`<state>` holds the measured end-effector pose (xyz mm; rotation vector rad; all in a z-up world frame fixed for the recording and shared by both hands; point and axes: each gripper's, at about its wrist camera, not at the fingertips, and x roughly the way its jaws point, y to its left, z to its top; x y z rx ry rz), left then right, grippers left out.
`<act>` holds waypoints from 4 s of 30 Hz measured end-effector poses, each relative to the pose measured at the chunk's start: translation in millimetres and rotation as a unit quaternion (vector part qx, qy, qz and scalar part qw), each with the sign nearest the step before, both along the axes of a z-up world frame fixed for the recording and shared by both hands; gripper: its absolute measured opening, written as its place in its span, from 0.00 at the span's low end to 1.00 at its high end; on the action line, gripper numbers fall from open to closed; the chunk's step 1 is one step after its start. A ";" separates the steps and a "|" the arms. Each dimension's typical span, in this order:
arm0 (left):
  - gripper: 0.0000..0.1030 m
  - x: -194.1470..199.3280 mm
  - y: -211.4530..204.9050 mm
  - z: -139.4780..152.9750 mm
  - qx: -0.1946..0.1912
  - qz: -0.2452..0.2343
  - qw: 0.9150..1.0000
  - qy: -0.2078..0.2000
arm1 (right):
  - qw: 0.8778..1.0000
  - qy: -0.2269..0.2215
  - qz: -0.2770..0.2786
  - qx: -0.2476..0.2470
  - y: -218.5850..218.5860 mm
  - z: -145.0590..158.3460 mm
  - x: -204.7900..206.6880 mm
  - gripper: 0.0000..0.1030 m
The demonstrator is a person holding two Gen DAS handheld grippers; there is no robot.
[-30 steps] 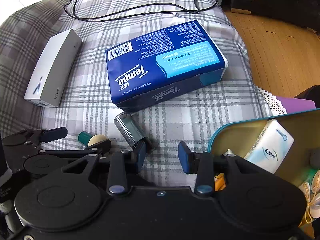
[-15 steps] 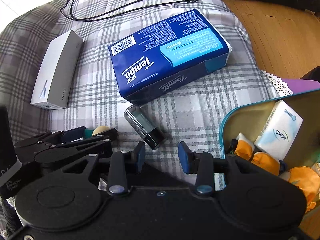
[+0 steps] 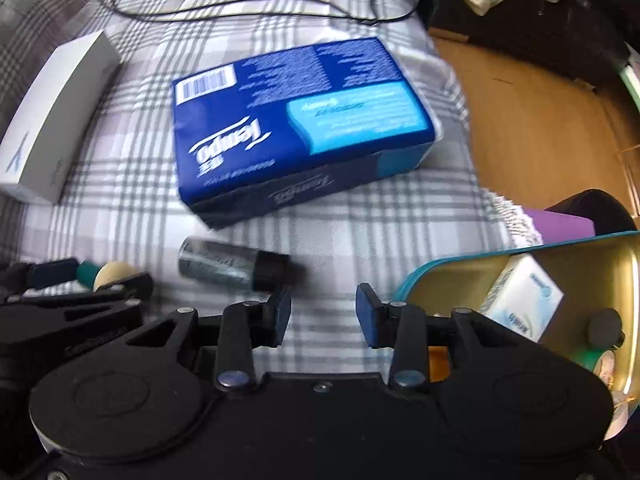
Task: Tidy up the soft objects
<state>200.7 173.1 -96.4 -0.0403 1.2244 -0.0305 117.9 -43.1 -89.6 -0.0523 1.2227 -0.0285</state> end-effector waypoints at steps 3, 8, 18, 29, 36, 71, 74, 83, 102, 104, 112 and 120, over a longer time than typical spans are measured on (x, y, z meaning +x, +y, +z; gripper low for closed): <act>0.71 -0.2 0.6 0.7 -0.001 0.004 1.000 -0.001 | 0.999 -0.001 -0.027 0.020 -13.0 5.0 1.0 0.38; 0.84 -6.5 6.5 13.8 -0.018 0.016 0.999 -0.028 | 0.997 -0.007 -0.029 0.077 -14.8 15.9 -7.5 0.40; 0.87 -5.4 28.9 18.9 -0.033 0.073 0.996 -0.036 | 0.993 0.006 -0.017 0.114 7.0 10.8 -12.4 0.56; 0.88 -10.0 60.6 22.2 -0.039 0.163 0.985 -0.042 | 0.995 -0.004 -0.014 0.096 22.4 -1.3 -1.8 0.58; 0.89 -9.9 55.7 22.1 -0.030 0.150 0.987 -0.044 | 0.997 -0.009 -0.014 0.080 24.7 -9.6 1.1 0.55; 0.55 1.7 1.1 -4.6 -0.012 -0.002 1.000 0.002 | 0.991 -0.057 0.115 0.038 -7.7 15.6 -5.1 0.52; 0.55 0.2 -0.6 -3.3 -0.008 -0.004 1.000 0.000 | 0.986 -0.067 0.153 0.016 -3.0 14.6 -7.4 0.52; 0.55 -0.2 6.6 -1.1 -0.016 0.017 1.000 0.002 | 0.973 -0.080 0.217 -0.007 6.0 1.6 -9.3 0.52; 0.55 -2.5 5.3 0.0 -0.018 0.016 1.000 -0.001 | 0.959 -0.071 0.267 -0.057 26.3 -21.2 -16.5 0.42; 0.55 -2.6 6.5 0.1 -0.020 0.018 1.000 -0.001 | 0.961 -0.066 0.263 -0.053 24.7 -20.8 -16.2 0.41; 0.55 -4.3 5.2 1.9 -0.015 0.019 1.000 -0.005 | 0.961 -0.087 0.256 -0.055 16.4 -7.0 -19.2 0.39; 0.55 -3.8 7.3 1.3 -0.017 0.019 1.000 -0.003 | 0.955 -0.124 0.258 -0.077 18.5 -6.6 -14.4 0.68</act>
